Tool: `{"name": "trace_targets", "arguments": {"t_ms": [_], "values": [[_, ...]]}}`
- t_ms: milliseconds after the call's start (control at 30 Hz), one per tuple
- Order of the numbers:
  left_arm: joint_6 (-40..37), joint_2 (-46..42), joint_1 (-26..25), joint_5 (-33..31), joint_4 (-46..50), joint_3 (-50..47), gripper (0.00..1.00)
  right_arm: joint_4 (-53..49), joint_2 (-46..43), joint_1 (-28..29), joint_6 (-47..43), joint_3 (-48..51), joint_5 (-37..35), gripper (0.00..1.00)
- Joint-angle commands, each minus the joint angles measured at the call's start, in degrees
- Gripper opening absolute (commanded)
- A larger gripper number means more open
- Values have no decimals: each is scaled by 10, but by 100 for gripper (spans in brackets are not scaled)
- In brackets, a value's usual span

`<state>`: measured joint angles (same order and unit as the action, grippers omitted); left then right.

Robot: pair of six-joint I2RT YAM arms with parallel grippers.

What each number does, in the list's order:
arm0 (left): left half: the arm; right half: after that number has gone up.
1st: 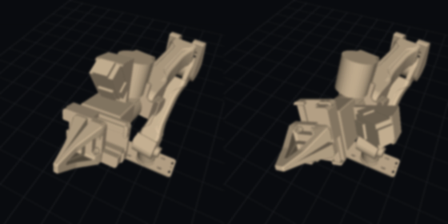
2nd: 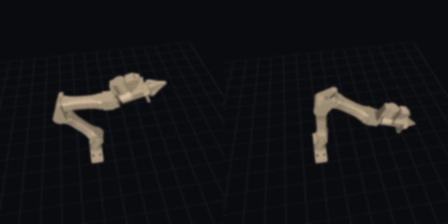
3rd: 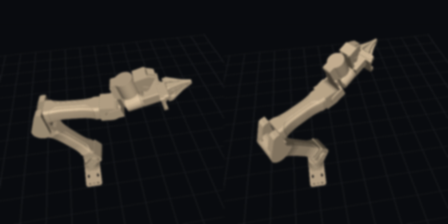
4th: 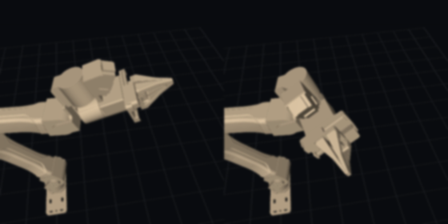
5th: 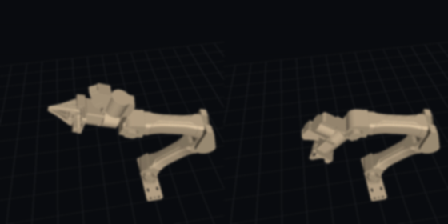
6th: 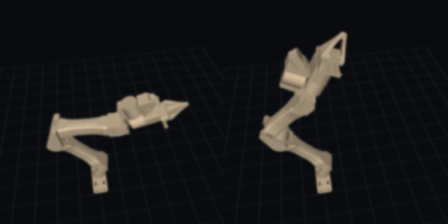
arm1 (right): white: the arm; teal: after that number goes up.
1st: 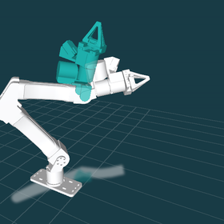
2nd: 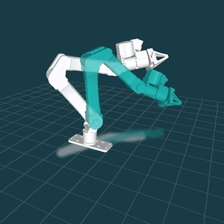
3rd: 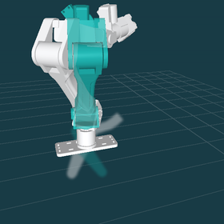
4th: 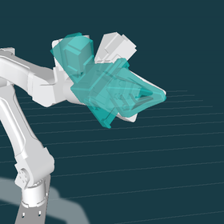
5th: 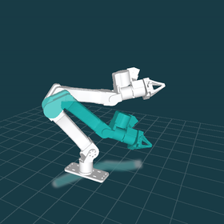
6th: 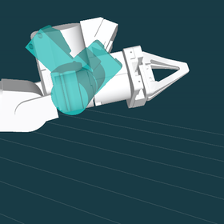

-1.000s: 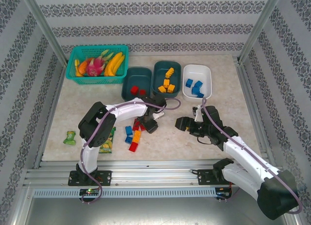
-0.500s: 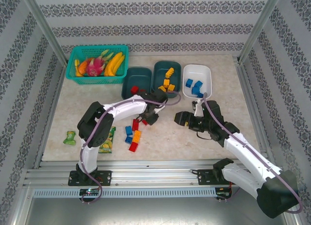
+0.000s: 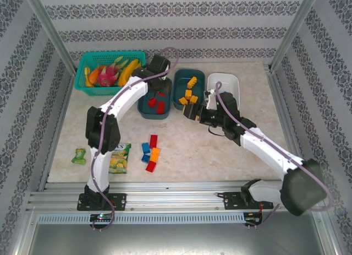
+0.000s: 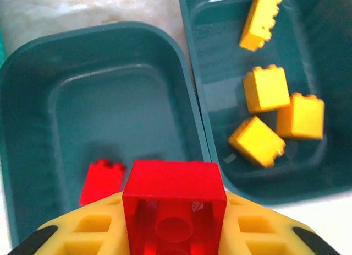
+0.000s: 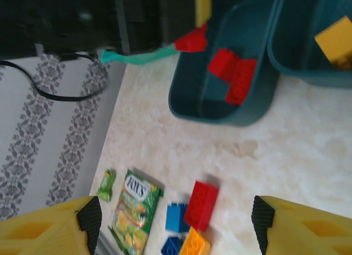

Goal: Sort the legos into containers by color

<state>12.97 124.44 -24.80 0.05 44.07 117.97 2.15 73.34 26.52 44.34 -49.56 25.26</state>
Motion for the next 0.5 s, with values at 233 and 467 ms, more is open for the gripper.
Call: {"name": "trace_targets", "arguments": {"t_ms": [233, 467], "values": [[78, 195, 40, 58, 45, 192, 33, 87, 84, 6, 35, -86, -10, 74], [94, 208, 43, 70, 53, 190, 44, 88, 91, 8, 41, -82, -5, 75]]}}
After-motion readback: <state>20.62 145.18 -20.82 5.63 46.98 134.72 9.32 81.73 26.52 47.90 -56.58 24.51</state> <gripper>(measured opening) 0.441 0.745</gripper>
